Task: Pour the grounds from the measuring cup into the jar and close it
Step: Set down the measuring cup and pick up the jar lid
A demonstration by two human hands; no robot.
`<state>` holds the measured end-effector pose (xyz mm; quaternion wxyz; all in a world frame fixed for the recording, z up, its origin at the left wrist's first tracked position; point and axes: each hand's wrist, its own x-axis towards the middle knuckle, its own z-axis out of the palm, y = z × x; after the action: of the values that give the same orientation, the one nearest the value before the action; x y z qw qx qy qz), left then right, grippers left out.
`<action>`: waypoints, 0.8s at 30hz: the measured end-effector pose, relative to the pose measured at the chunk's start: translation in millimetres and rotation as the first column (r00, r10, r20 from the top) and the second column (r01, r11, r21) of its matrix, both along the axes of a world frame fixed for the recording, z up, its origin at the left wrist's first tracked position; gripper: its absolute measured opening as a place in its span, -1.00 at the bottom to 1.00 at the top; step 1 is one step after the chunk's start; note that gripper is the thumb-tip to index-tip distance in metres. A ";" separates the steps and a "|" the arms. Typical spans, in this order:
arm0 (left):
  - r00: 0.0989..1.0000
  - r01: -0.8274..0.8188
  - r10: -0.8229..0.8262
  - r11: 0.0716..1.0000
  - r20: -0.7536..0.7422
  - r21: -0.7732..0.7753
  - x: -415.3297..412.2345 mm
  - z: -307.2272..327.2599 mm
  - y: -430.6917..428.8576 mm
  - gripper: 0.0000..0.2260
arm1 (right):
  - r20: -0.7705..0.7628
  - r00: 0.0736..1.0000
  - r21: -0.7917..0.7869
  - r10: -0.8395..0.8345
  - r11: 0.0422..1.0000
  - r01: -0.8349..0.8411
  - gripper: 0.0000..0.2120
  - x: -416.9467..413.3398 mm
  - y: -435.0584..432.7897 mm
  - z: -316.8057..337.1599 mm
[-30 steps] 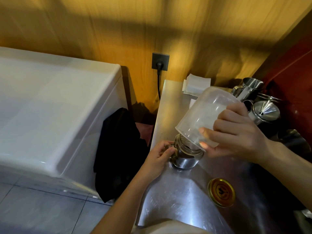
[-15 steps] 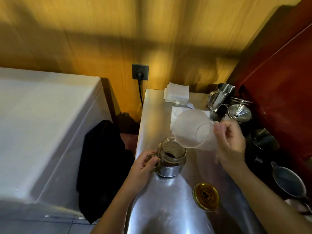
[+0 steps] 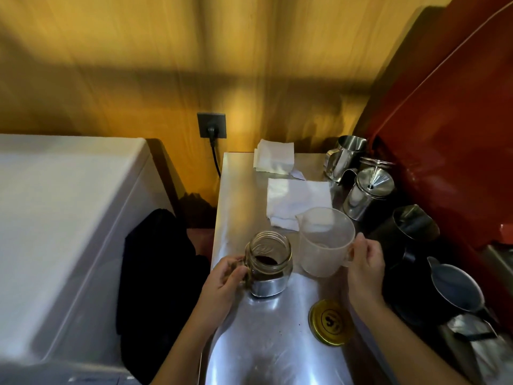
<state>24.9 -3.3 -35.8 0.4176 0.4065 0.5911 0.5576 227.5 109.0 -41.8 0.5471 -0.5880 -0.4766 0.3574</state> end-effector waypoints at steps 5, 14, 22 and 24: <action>1.000 0.007 -0.007 1.000 0.006 -0.030 7.9 1.1 -0.9 -0.81 | 0.063 0.998 -0.009 -0.003 1.000 0.004 -0.82 16.8 -17.4 -15.0; 1.000 -0.022 0.022 0.999 -0.015 -0.030 0.4 0.2 -0.1 -0.83 | 0.059 0.998 0.071 -0.027 0.997 0.022 -0.96 27.9 -28.0 -6.9; 0.991 -0.006 0.000 0.999 -0.130 -0.049 -11.7 -13.9 3.8 -0.84 | 0.392 0.812 -0.258 0.432 0.899 -0.354 -0.62 52.5 -77.3 -35.0; 0.990 -0.005 -0.002 0.999 -0.139 -0.050 -13.0 -16.0 3.7 -0.83 | 0.543 0.660 -0.255 0.518 0.851 -0.458 -0.43 55.1 -82.8 -39.6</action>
<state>11.8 0.3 -51.8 0.3853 0.4332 0.6329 0.5132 282.6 26.2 -81.4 0.2246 -0.5452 -0.7454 0.3110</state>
